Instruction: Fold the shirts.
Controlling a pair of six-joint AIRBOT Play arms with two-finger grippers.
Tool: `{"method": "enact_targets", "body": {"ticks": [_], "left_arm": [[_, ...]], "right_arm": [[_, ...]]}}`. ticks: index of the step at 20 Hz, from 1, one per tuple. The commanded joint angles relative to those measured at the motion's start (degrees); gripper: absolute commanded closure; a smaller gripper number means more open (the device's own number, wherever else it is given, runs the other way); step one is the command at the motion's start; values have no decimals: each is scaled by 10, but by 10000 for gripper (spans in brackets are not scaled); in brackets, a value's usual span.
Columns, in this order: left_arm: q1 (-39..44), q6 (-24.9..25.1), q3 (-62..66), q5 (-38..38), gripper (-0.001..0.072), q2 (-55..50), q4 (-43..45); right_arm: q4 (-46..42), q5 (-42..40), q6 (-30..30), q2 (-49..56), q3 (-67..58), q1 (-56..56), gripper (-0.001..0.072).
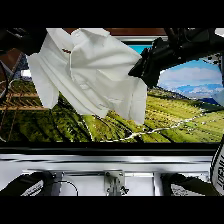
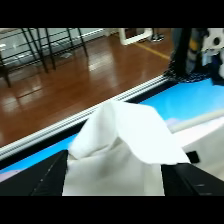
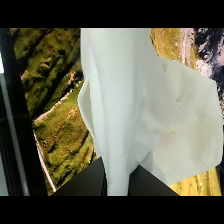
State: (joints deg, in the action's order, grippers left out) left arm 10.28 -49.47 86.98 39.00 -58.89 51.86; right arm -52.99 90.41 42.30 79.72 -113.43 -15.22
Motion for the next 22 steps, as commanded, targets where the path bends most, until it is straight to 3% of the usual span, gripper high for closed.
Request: {"method": "enact_targets", "body": {"ticks": [1, 14, 17, 18, 20, 21, 22], "left_arm": [[10, -31, 1, 11, 38, 2, -18], [8, -84, 0, 2, 42, 17, -18], [15, -130, 0, -44, 56, -2, -20], [19, -144, 0, -57, 135, -10, -20], [34, -159, 0, -89, 490, -22, -22], [43, -158, 0, -108, 620, -25, -31], [52, -158, 1, -121, 647, -24, -39]], "right_arm": [[-18, -18, 3, 0, 0, -3, 633], [-27, -45, 3, 0, 0, -6, 634], [-10, -45, 3, 0, 0, -6, 633], [-7, -44, 4, 0, 0, -6, 633], [-7, -43, 6, -1, 0, -6, 633], [-7, -43, 8, -1, 0, -6, 633], [-12, -43, 13, -1, 0, -6, 633]]}}
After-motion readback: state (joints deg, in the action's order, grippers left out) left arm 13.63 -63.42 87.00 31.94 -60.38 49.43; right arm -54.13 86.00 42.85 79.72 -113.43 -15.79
